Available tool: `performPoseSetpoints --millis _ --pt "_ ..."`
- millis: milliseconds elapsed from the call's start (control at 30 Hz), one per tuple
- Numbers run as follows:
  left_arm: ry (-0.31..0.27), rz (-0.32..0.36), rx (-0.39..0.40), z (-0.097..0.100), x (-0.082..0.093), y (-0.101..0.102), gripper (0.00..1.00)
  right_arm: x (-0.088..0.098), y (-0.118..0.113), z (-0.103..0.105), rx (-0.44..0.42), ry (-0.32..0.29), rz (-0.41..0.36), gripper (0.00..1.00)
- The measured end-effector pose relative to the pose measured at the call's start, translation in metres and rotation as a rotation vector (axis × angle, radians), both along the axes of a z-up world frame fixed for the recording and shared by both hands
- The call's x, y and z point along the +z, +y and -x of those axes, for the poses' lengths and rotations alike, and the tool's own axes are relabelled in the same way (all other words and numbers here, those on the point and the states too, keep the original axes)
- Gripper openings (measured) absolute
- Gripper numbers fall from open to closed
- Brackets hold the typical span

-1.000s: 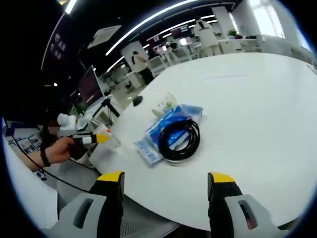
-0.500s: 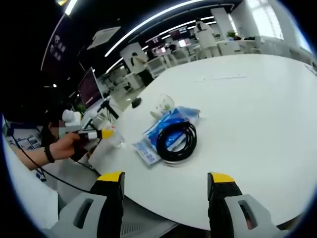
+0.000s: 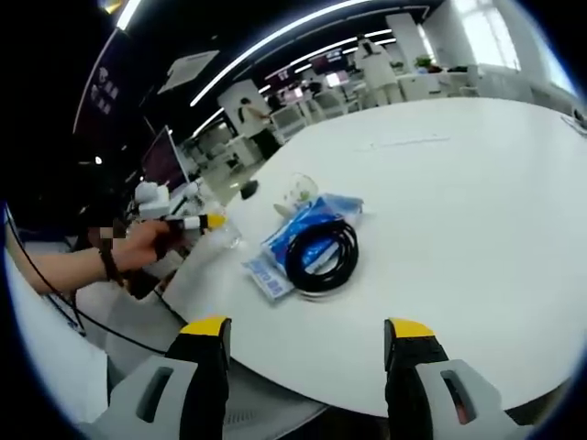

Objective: Arrange the tabletop items into an orderly group along one side of the table until the central work area is clear of visible clutter.

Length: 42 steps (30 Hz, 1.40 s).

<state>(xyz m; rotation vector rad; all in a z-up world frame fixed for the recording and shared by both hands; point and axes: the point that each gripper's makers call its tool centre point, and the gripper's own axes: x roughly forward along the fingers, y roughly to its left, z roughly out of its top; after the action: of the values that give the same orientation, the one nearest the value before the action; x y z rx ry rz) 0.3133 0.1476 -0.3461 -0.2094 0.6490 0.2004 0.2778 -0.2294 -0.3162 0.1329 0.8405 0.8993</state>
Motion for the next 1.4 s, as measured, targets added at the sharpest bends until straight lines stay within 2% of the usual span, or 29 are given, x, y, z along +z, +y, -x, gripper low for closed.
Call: performPoseSetpoints --millis 67,267,967,1400 --pt "-0.003 0.005 0.012 -0.008 0.000 0.005 0.40 0.001 -0.003 0.000 -0.004 -0.001 0.003 0.69" --pt "-0.027 0.029 0.071 -0.015 0.000 0.010 0.41 0.002 -0.008 0.000 -0.012 0.001 0.014 0.69" --pt "-0.075 0.075 0.101 -0.057 0.000 0.014 0.42 -0.007 -0.008 0.005 0.001 0.035 0.043 0.69" --pt "-0.080 0.092 0.138 -0.066 -0.002 0.021 0.44 -0.007 -0.013 0.001 -0.016 0.036 0.045 0.69"
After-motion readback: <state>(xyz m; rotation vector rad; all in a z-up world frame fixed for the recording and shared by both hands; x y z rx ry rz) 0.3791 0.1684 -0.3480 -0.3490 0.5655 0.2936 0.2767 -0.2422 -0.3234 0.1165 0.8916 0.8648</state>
